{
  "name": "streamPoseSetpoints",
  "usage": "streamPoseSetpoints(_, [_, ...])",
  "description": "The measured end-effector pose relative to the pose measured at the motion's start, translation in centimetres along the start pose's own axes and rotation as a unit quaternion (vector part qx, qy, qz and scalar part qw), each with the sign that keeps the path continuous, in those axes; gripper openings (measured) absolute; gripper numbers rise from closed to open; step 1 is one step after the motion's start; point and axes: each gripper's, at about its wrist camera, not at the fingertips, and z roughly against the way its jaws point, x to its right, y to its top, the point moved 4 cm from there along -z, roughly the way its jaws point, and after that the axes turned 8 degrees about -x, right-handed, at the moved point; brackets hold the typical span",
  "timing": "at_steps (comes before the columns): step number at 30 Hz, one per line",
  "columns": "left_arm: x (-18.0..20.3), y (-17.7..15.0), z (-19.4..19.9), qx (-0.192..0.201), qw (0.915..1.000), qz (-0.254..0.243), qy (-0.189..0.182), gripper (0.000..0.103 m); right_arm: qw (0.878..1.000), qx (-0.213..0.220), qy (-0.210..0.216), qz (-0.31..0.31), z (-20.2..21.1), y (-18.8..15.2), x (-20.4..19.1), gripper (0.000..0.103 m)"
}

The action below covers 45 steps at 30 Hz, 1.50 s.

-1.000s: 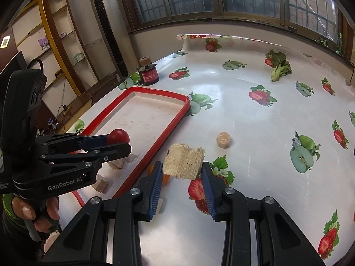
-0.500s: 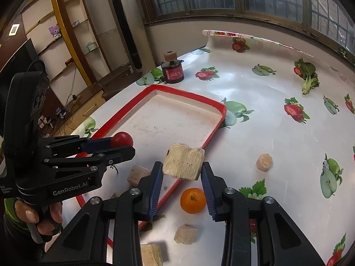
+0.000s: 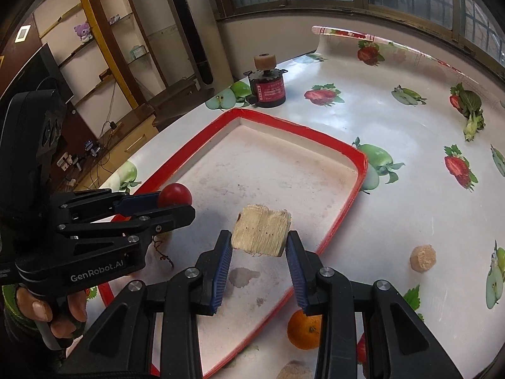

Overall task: Organize fruits
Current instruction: 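Carry the red tomato with the left tool to the tray while the right tool carries its cube, then open the left tool to release the red tomato while the right tool releases its cube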

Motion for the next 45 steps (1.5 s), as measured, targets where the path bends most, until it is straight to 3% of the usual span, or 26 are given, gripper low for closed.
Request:
streamPoseSetpoints(21, [-1.6, 0.2, -2.6, -0.041, 0.999, 0.016, 0.006, 0.03, 0.999, -0.045, 0.003, 0.02, -4.2, 0.2, -0.6, 0.038])
streamPoseSetpoints(25, [-1.6, 0.1, -2.2, -0.046, 0.9987, 0.02, 0.008, 0.031, 0.999, -0.039, -0.002, 0.019, -3.5, 0.1, -0.6, 0.04])
streamPoseSetpoints(29, [-1.4, -0.1, -1.1, -0.031, 0.9993, 0.016, 0.011, 0.056, 0.999, -0.027, -0.004, 0.023, -2.1, -0.1, -0.7, 0.049])
streamPoseSetpoints(45, [0.3, -1.6, 0.9, -0.02, 0.9997, 0.011, 0.012, 0.056, 1.0, 0.011, -0.018, 0.003, 3.5, -3.7, 0.9, 0.052])
